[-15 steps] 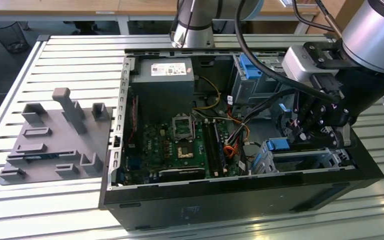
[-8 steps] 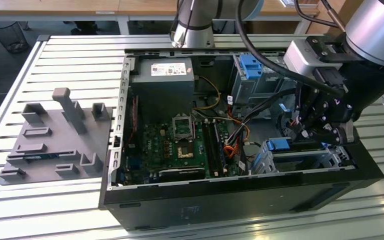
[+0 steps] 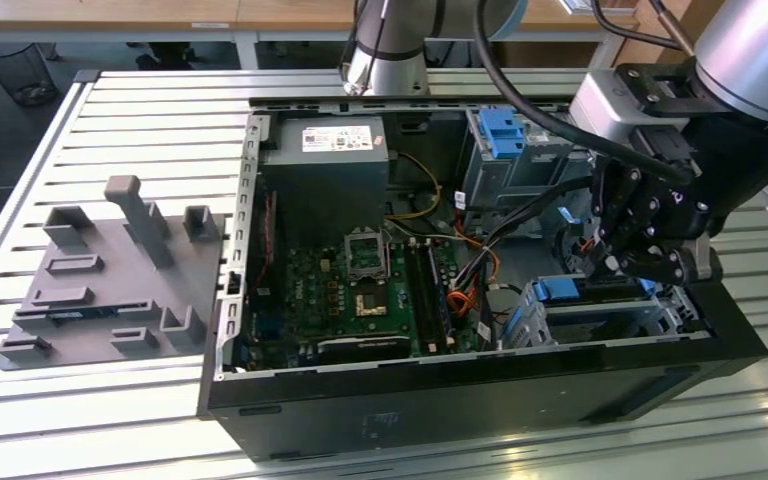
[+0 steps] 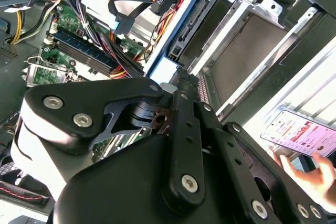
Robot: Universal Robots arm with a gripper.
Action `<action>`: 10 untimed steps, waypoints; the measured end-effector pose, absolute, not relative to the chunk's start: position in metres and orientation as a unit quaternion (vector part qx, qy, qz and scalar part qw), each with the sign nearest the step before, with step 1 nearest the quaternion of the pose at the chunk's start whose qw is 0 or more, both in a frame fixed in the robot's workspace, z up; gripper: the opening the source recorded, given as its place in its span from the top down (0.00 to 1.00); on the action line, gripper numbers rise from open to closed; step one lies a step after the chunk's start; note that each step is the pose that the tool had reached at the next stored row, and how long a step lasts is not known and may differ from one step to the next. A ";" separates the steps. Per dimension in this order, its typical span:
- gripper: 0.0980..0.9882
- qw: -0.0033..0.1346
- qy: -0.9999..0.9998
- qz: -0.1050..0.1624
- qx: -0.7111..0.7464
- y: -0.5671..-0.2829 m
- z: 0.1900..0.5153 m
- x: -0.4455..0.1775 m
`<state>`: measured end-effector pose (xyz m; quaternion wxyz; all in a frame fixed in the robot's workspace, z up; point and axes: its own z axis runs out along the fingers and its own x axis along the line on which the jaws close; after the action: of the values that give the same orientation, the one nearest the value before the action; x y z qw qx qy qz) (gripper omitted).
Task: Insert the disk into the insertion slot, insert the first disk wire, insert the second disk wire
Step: 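Insert the first disk wire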
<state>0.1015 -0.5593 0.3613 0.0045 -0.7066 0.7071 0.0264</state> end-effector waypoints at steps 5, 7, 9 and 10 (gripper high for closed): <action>0.99 0.005 0.707 0.026 -0.707 -0.559 0.361 0.102; 0.99 0.005 0.707 0.026 -0.707 -0.558 0.361 0.103; 0.99 0.004 0.707 0.026 -0.707 -0.558 0.361 0.103; 0.99 0.004 0.707 0.026 -0.707 -0.558 0.361 0.103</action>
<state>0.1027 -0.5578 0.3614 0.0045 -0.7066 0.7071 0.0264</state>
